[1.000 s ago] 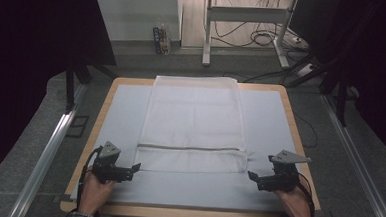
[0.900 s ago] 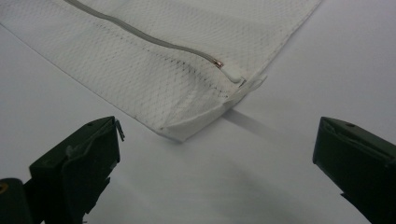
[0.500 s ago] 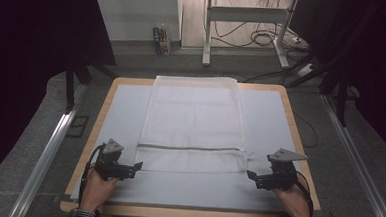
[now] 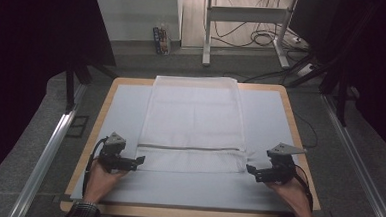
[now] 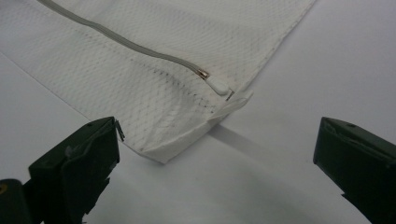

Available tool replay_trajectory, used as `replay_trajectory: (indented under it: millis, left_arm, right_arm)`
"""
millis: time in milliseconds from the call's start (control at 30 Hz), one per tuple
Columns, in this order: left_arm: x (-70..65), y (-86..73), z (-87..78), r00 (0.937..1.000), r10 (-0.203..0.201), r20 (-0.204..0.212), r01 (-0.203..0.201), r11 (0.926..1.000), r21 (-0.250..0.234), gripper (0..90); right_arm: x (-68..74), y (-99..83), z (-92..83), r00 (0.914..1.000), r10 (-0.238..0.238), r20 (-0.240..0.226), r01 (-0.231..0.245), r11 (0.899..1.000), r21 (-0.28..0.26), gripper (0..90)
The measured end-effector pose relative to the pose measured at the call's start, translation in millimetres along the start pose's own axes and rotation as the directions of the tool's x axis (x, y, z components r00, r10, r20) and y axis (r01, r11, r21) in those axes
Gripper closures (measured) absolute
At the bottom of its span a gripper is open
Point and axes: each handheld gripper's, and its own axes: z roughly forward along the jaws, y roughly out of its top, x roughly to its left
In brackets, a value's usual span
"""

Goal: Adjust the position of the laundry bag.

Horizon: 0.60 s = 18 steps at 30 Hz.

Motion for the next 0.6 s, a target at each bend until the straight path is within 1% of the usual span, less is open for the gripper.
replay_trajectory:
  millis: [167, 233, 300, 333, 400, 433, 467, 600]
  left_arm:
    - [0.8, 3.4, 3.2, 1.0, 0.009, -0.001, -0.009, 0.9999, 0.005, 5.9]
    - [1.3, 5.4, 5.7, 0.9997, 0.02, -0.012, -0.02, 0.9997, 0.016, 5.9]
    - [2.7, 7.5, 8.0, 0.9997, 0.022, -0.003, -0.022, 0.9997, 0.011, 5.4]
    - [3.5, 8.9, 9.1, 0.9998, 0.018, -0.001, -0.018, 0.9998, 0.012, 5.0]
    - [4.8, 11.7, 10.7, 0.9997, 0.026, -0.003, -0.026, 0.9997, 0.004, 4.4]
    - [5.9, 14.4, 12.1, 0.9993, 0.036, -0.004, -0.036, 0.9993, 0.001, 4.9]
    - [5.9, 14.4, 12.1, 0.9993, 0.036, -0.004, -0.036, 0.9993, 0.001, 5.9]
    - [7.2, 19.0, 17.6, 0.9981, 0.06, -0.013, -0.06, 0.9981, 0.013, 7.6]
  right_arm:
    - [-1.7, 3.2, 2.4, 0.9999, -0.003, 0.013, 0.002, 1.0, 0.013, 1.4]
    - [-1.7, 4.8, 3.0, 0.9998, -0.009, 0.018, 0.009, 1.0, 0.013, 2.7]
    - [-1.9, 6.4, 4.0, 0.9994, -0.021, 0.029, 0.02, 1.0, 0.019, 4.0]
    - [-1.8, 7.2, 4.7, 0.9994, -0.018, 0.03, 0.017, 1.0, 0.022, 4.3]
    - [-2.8, 8.7, 6.6, 0.9994, -0.016, 0.03, 0.015, 0.999, 0.034, 4.6]
    - [-3.5, 10.0, 9.4, 0.9997, -0.009, 0.024, 0.008, 0.999, 0.047, 4.5]
    - [-3.5, 10.0, 9.4, 0.9997, -0.009, 0.024, 0.008, 0.999, 0.047, 4.5]
    - [-6.1, 13.2, 15.0, 0.9996, 0.001, 0.029, -0.002, 0.998, 0.058, 3.7]
